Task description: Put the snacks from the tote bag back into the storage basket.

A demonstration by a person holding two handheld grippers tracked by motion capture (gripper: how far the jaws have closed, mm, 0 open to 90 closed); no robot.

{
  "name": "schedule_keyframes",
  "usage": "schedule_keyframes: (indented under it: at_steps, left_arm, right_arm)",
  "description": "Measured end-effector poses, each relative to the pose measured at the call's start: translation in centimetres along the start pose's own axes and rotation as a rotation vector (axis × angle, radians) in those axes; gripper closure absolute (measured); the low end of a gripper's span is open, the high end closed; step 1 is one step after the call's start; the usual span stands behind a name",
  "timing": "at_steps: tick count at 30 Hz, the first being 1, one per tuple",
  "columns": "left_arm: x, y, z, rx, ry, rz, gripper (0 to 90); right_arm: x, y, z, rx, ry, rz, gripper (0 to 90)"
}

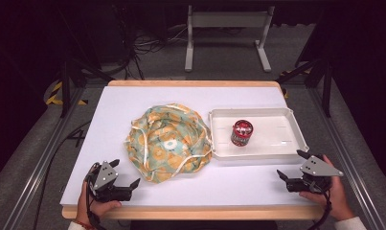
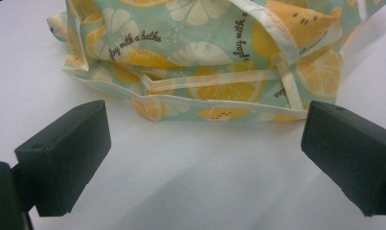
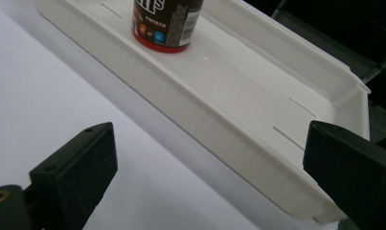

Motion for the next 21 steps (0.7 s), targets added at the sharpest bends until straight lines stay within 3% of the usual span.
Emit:
schedule_keyframes:
  at_steps: [12, 21]
  left_arm:
    - [-0.1, -0.1, 0.0, -0.002, 0.007, -0.007, 3.7]
    - [-0.3, 0.0, 0.1, -0.001, 0.013, -0.010, 3.6]
  right_arm:
    - [1.5, 1.0, 1.3, 0.027, 0.043, -0.107, 6.1]
    - [1.8, 1.2, 1.9, 0.050, 0.053, -0.108, 6.9]
Point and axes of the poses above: each handheld gripper's, and its own axes: z roughly backward along the jaws, x roughly out of its underside, y roughly to its right, the point moved 8 cm from there along -z, roughly forward along the jaws, and after that the axes turned 1 degree about -y, right-handed, at the moved point
